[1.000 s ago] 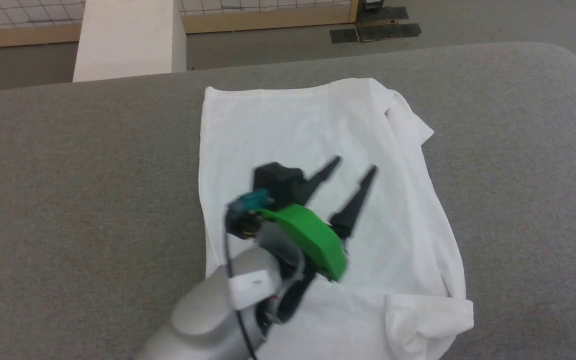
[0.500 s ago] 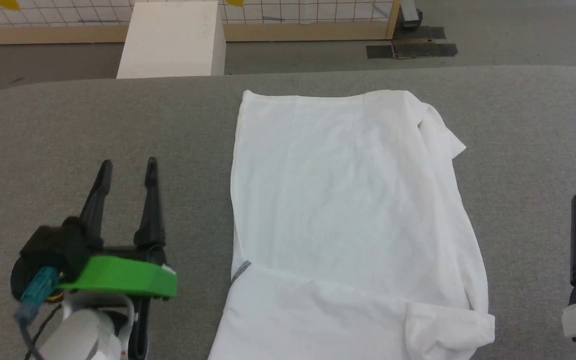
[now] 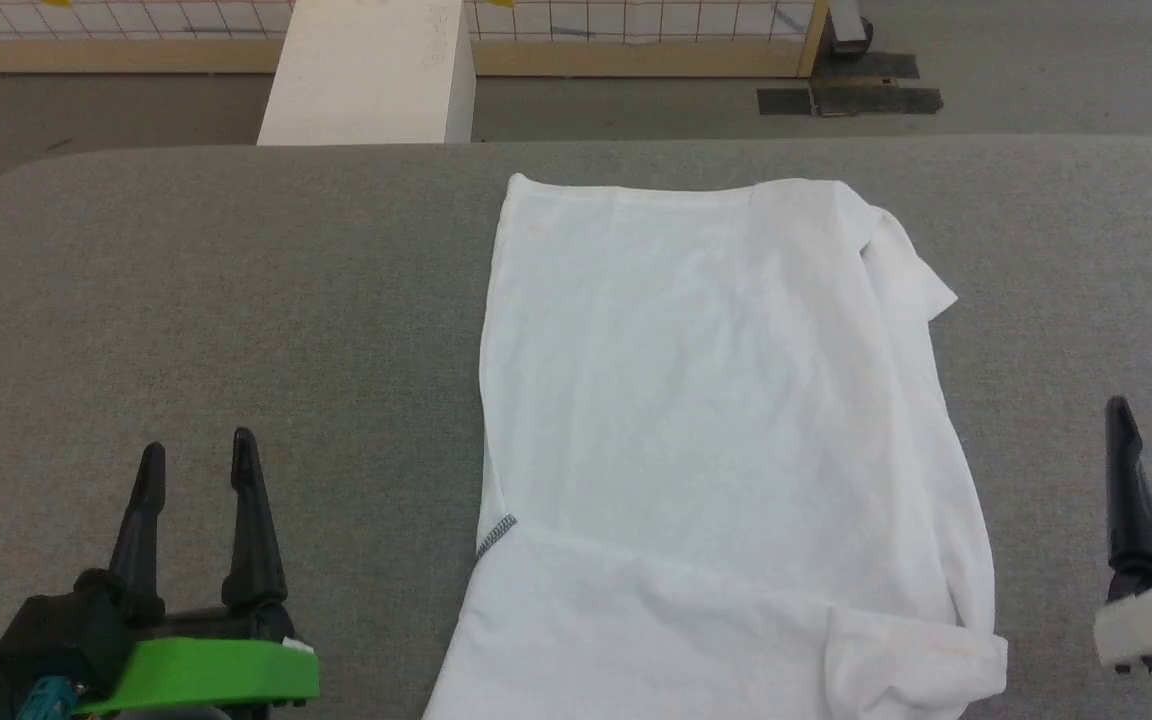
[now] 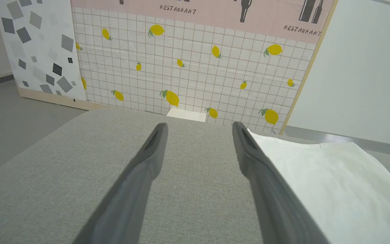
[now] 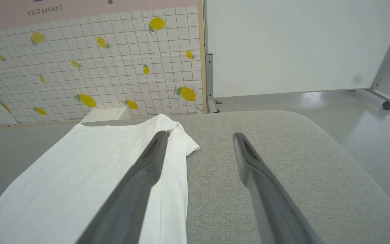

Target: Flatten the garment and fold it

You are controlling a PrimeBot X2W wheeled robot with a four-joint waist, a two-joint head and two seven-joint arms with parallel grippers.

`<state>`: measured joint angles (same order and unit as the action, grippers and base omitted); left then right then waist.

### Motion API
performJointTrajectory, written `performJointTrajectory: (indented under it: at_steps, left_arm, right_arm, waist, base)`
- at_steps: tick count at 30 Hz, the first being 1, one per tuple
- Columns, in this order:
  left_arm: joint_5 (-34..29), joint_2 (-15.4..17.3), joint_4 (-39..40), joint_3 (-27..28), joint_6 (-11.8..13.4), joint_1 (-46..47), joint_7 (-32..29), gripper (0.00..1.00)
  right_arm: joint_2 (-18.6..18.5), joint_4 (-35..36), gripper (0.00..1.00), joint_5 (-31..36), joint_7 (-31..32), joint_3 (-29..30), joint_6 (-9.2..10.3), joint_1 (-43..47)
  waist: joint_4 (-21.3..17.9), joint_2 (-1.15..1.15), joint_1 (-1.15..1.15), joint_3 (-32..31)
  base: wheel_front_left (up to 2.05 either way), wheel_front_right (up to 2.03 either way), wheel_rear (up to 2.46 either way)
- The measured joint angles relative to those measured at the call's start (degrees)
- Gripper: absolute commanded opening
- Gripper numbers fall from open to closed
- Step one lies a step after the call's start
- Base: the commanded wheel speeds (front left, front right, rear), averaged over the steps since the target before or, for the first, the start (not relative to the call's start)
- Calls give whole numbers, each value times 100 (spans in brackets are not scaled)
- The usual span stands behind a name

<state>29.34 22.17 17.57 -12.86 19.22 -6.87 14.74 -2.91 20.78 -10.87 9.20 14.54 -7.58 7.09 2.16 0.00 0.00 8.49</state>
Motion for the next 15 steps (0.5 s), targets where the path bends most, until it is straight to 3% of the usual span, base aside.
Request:
performJointTrajectory:
  at_steps: [5, 11, 15]
  left_arm:
    - [-236, -242, 51, 198, -254, 58, 1, 100]
    - [-399, -443, 112, 328, -482, 308, 3, 100]
    - [-598, -569, 168, 386, -616, 545, 4, 100]
  right_arm:
    - [-109, -86, 100, 372, 428, -133, 0, -1003]
    - [-947, -724, 100, 210, 1259, -370, 0, -2505]
    - [-1315, -1272, 100, 71, 1833, -470, 0, -3297]
  waist:
    - [-16, 0, 0, 317]
    - [-18, 0, 0, 840]
    - [12, 0, 0, 1249]
  base:
    - [0, 0, 0]
    - [0, 0, 0]
    - [0, 0, 0]
